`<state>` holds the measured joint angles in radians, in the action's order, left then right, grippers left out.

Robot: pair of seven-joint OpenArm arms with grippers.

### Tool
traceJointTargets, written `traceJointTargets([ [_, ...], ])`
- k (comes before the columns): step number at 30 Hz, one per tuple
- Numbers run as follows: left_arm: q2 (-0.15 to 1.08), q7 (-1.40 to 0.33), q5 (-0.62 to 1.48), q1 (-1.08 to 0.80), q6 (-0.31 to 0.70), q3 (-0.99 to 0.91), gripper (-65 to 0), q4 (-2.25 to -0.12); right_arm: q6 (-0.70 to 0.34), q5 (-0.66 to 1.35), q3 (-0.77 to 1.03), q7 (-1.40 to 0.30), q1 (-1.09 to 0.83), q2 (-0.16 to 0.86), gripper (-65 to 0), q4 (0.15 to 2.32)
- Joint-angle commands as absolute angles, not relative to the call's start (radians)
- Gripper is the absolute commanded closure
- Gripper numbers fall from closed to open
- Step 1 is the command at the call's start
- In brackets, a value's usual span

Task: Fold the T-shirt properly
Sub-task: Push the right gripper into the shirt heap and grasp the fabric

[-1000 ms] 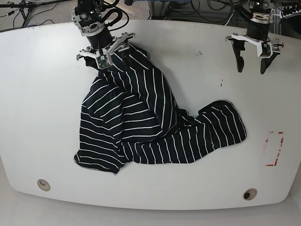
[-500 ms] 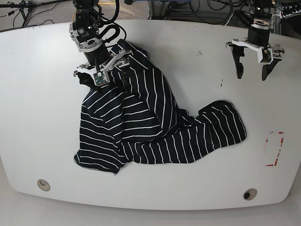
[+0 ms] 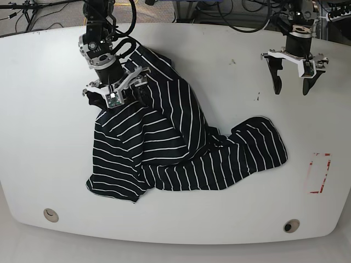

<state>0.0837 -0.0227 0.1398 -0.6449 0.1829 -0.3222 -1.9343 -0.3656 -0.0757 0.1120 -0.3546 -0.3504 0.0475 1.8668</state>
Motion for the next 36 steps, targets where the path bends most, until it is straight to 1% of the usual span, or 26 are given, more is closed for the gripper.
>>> traceJointTargets([
  [1,0.084,-0.004,0.143,-0.648,0.180,-0.324,-45.3,-1.948,-0.368,-0.071,0.113,-0.353,-0.334,0.049,-52.0,1.892],
  [4,0.083,-0.006,0.143,-0.646,0.181,-0.324,-45.4,-1.947,-0.373,-0.070,0.111,-0.381,-0.312,0.048,-51.6,1.896],
  [6,0.097,0.008,0.140,-0.641,0.181,-0.328,-45.1,-1.951,-0.373,-0.068,0.100,-0.464,-0.241,0.049,-52.1,1.907],
  [14,0.099,0.013,0.139,-0.642,0.181,-0.331,-45.1,-1.953,-0.376,-0.067,0.037,-0.643,-0.093,0.049,-52.2,1.926],
  [16,0.096,0.006,0.137,-0.628,0.179,-0.326,-45.0,-1.951,-0.370,-0.079,0.005,-0.692,-0.013,0.052,-52.2,1.951],
  [24,0.097,-0.008,0.134,-0.610,0.178,-0.327,-44.9,-1.949,-0.369,-0.118,-0.079,-0.728,0.081,0.036,-52.2,1.925],
  [26,0.102,-0.005,0.138,-0.620,0.179,-0.333,-45.1,-1.952,-0.372,-0.123,-0.115,-0.750,0.142,0.022,-52.1,1.880],
  [34,0.105,0.000,0.140,-0.628,0.178,-0.334,-45.2,-1.954,-0.373,-0.123,-0.136,-0.721,0.183,-0.003,-52.0,1.797],
  [36,0.103,0.001,0.138,-0.633,0.178,-0.331,-45.5,-1.952,-0.371,-0.136,-0.221,-0.728,0.171,0.001,-52.0,1.827],
])
